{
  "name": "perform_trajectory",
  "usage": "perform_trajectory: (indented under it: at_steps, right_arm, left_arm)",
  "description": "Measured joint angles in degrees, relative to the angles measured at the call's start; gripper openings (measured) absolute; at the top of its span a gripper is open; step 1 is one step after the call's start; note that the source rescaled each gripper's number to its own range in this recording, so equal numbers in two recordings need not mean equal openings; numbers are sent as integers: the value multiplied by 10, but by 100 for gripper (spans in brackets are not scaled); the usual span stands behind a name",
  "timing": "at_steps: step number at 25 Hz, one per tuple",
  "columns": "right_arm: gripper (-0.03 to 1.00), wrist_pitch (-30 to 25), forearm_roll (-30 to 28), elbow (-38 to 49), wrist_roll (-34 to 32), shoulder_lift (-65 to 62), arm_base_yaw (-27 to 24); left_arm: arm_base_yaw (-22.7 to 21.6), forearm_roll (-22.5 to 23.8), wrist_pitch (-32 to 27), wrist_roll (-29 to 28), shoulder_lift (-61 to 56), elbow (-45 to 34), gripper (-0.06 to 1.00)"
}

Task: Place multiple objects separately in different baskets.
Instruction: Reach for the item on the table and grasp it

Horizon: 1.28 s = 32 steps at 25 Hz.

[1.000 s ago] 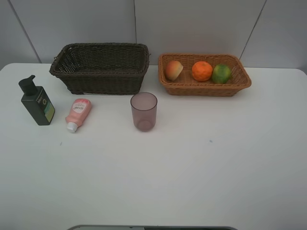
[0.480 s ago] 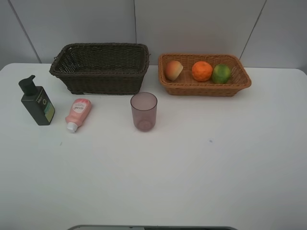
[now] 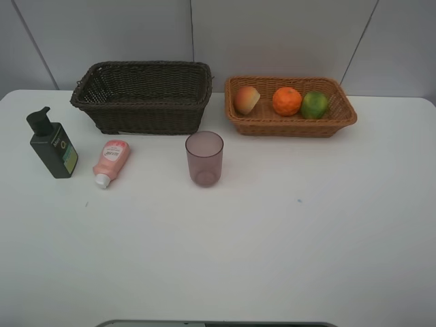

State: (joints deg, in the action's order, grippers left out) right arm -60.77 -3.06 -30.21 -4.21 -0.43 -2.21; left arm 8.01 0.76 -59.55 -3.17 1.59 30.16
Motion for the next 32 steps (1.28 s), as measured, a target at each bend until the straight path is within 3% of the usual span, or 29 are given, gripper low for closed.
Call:
perform_trajectory:
  at_steps: [8,12,20,25,32]
  right_arm:
    - [83,0,0,0,0,0,0]
    - [83,0,0,0,0,0,0]
    - [83,0,0,0,0,0,0]
    - [83,0,0,0,0,0,0]
    - [83,0,0,0,0,0,0]
  left_arm:
    - [0,56,70,-12,251,77,98]
    - [0,63,106,-13,408,132,98]
    - [0,80,113,-14,692,292,98]
    - [-5,86,98,-15,795,372,98]
    - [-26,82,96,-17,857,392,98]
